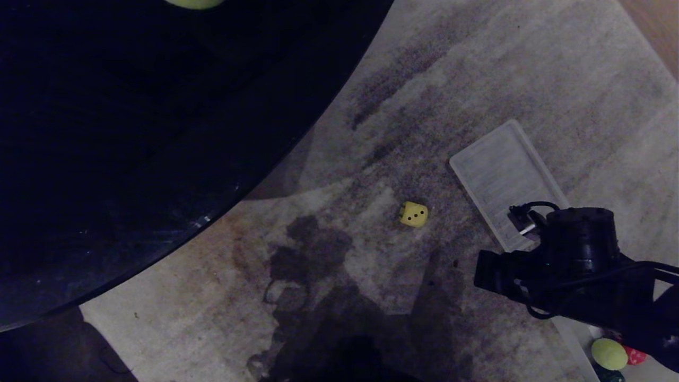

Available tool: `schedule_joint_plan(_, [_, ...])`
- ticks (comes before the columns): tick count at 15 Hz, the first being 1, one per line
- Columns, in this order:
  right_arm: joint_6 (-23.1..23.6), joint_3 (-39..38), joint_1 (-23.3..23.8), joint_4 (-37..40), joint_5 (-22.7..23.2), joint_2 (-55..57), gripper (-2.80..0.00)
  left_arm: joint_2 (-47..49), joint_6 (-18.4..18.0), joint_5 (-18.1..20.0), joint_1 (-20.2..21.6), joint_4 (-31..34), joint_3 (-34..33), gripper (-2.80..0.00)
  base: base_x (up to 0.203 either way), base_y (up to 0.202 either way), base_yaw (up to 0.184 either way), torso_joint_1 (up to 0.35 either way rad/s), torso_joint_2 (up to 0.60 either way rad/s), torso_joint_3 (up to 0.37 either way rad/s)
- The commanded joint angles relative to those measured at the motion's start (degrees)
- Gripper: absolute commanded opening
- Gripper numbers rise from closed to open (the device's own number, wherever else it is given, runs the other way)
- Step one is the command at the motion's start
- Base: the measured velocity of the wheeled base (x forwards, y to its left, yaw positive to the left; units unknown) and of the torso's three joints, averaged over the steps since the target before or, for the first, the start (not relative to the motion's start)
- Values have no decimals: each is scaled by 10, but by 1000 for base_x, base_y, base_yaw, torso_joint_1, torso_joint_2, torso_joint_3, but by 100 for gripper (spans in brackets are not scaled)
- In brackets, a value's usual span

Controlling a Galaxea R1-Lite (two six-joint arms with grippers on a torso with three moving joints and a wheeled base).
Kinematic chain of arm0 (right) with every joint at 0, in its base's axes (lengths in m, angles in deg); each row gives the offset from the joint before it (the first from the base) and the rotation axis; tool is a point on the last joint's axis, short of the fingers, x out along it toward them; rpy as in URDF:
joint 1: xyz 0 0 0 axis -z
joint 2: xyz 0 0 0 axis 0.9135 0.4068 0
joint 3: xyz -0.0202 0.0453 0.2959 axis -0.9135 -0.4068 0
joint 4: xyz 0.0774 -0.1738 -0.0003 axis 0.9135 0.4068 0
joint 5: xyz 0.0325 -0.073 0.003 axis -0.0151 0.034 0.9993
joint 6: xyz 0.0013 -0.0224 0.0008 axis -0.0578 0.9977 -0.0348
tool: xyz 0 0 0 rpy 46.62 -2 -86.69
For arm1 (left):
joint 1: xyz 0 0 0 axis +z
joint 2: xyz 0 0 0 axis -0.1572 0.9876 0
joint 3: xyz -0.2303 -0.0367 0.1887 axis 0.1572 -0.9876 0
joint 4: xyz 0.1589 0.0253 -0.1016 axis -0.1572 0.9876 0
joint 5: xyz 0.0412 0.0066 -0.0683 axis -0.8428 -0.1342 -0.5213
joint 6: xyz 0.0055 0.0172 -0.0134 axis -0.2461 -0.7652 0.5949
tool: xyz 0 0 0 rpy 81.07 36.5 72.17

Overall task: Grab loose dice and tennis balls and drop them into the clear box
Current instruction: Pick up toys out of the box

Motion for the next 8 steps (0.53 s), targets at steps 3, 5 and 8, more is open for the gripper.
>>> schedule_joint_plan(3, [61, 32, -10, -44, 19, 89, 0, 1, 1, -1, 0, 0, -1, -280, 0, 0, 0, 0, 0, 0])
schedule_joint_plan(5, [102, 43, -9, -47, 17, 115, 0, 1, 1, -1, 0, 0, -1, -280, 0, 0, 0, 0, 0, 0])
schedule_joint_plan(8, [155, 53, -6, -88, 18, 152, 0, 0, 1, -1, 0, 0, -1, -280, 0, 0, 0, 0, 0, 0])
